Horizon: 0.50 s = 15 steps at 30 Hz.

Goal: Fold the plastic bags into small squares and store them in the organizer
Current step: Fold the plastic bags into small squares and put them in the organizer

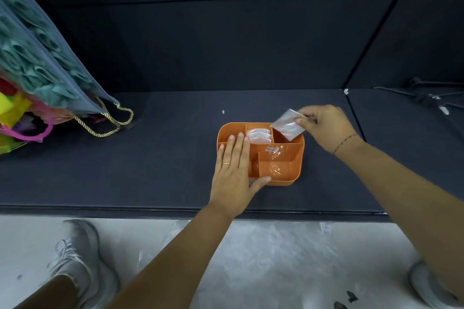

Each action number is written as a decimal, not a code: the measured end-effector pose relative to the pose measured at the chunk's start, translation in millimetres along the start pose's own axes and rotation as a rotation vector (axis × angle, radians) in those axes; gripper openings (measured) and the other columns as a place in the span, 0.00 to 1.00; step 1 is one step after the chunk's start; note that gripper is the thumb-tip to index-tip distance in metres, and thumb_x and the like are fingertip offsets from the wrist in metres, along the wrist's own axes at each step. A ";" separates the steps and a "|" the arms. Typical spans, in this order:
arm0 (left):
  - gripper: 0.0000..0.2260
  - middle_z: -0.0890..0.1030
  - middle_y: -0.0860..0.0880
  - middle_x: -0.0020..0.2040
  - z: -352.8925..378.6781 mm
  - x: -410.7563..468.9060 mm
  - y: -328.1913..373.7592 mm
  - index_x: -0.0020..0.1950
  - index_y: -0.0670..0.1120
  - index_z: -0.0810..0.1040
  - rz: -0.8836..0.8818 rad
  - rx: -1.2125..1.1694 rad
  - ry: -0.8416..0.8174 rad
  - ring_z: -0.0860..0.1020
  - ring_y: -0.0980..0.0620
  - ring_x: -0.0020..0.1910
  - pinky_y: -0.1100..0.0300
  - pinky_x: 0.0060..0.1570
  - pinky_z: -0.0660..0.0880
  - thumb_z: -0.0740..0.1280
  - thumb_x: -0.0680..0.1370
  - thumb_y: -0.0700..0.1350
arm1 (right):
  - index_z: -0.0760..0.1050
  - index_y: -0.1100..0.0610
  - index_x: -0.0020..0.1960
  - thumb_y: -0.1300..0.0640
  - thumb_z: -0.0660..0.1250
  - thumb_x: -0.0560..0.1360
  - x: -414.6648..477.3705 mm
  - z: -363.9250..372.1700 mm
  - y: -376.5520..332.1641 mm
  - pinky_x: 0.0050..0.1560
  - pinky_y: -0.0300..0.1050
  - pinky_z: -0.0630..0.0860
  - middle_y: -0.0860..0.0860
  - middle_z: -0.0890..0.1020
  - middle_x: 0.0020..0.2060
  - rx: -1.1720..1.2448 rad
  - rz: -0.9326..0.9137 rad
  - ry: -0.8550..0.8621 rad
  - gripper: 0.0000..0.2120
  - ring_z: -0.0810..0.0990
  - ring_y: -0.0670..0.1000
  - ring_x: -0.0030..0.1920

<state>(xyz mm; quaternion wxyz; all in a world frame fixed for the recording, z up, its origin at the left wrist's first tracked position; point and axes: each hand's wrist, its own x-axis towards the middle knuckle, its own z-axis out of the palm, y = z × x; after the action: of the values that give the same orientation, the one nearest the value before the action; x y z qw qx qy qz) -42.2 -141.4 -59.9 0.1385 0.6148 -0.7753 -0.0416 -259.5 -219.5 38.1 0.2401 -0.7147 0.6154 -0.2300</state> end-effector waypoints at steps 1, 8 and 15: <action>0.43 0.54 0.46 0.80 2.3 0.1 -0.3 0.80 0.45 0.50 -0.006 0.002 0.001 0.48 0.46 0.79 0.48 0.75 0.44 0.46 0.76 0.74 | 0.82 0.55 0.49 0.60 0.65 0.79 0.9 -1.9 2.9 0.42 0.35 0.69 0.42 0.78 0.35 -0.024 -0.004 0.002 0.07 0.75 0.41 0.38; 0.41 0.57 0.45 0.80 11.0 -0.4 -0.7 0.80 0.44 0.50 0.000 0.034 0.034 0.50 0.45 0.79 0.46 0.74 0.47 0.47 0.77 0.71 | 0.81 0.55 0.57 0.58 0.63 0.80 13.8 -0.1 0.4 0.55 0.46 0.74 0.51 0.83 0.49 -0.224 -0.044 -0.129 0.10 0.78 0.52 0.52; 0.41 0.59 0.44 0.79 13.1 0.7 -0.3 0.80 0.43 0.52 -0.001 0.071 0.031 0.52 0.44 0.79 0.46 0.74 0.47 0.47 0.77 0.72 | 0.82 0.48 0.55 0.52 0.65 0.78 27.0 25.3 -4.1 0.64 0.48 0.63 0.49 0.72 0.53 -0.423 -0.113 -0.104 0.09 0.67 0.52 0.59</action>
<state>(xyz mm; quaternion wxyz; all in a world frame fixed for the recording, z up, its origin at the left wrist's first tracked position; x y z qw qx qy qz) -45.5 -143.5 -72.4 0.1285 0.6202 -0.7738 -0.0047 -236.8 -244.2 21.9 0.1029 -0.7933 0.5958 -0.0718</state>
